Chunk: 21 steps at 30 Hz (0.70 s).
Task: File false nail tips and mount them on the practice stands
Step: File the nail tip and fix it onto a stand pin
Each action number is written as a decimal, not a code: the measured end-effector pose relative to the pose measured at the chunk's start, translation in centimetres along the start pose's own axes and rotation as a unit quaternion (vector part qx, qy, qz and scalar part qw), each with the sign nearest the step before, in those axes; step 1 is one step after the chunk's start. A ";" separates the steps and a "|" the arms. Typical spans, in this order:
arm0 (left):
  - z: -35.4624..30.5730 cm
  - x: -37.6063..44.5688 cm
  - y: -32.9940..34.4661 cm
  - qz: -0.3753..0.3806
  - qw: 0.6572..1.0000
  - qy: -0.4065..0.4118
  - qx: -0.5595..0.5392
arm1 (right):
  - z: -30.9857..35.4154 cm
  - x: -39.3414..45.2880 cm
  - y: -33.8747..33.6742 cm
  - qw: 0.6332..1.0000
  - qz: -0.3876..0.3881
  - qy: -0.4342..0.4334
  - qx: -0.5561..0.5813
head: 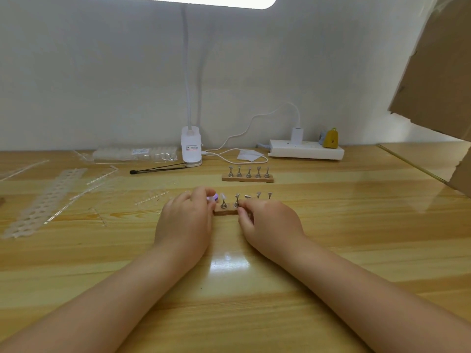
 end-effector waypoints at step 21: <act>-0.9 -0.3 -0.4 0.004 0.998 0.029 -0.056 | -1.7 0.7 -0.4 0.996 -0.015 0.078 0.030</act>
Point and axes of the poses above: each hand's wrist, its own x-axis towards the middle knuckle, its own y-axis out of the palm, z = x × y, the point moved 6 cm from there along x, towards the middle knuckle, and after that the axes turned 13 degrees about -z, right-handed, at the moved point
